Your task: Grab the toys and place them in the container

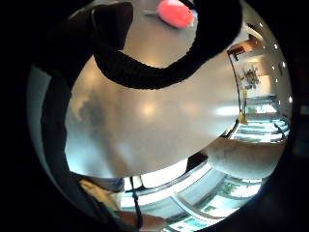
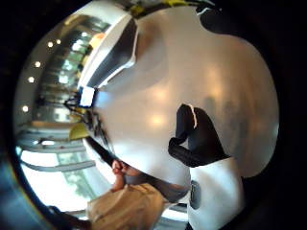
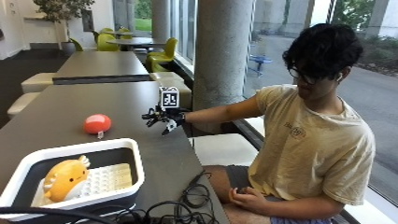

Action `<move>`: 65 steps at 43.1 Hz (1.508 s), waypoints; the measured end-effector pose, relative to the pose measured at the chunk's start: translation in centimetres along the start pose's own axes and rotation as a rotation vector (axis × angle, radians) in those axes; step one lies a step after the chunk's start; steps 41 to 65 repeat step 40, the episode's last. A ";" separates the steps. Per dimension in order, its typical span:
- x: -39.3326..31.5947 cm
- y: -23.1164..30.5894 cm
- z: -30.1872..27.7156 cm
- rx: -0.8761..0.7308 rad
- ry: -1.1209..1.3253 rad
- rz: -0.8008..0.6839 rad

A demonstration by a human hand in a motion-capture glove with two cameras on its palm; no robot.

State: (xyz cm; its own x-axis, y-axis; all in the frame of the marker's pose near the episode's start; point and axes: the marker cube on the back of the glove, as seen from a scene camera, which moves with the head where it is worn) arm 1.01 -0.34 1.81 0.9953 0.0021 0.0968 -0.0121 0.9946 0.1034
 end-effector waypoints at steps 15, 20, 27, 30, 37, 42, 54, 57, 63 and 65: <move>1.1 0.4 -0.3 -0.004 0.031 0.010; 0.2 -0.1 -0.4 -0.002 0.005 -0.034; 0.4 -0.3 -0.5 0.001 0.035 -0.033; -0.8 -0.1 -0.5 -0.001 -0.056 0.065; 0.2 -0.3 -1.0 0.014 0.040 0.004; 0.4 -0.4 -1.1 0.017 0.046 -0.012; 0.4 -0.4 -1.1 0.017 0.046 -0.012; 0.4 -0.4 -1.1 0.017 0.046 -0.012; 0.4 -0.4 -1.1 0.017 0.046 -0.012; 0.4 -0.4 -1.1 0.017 0.046 -0.012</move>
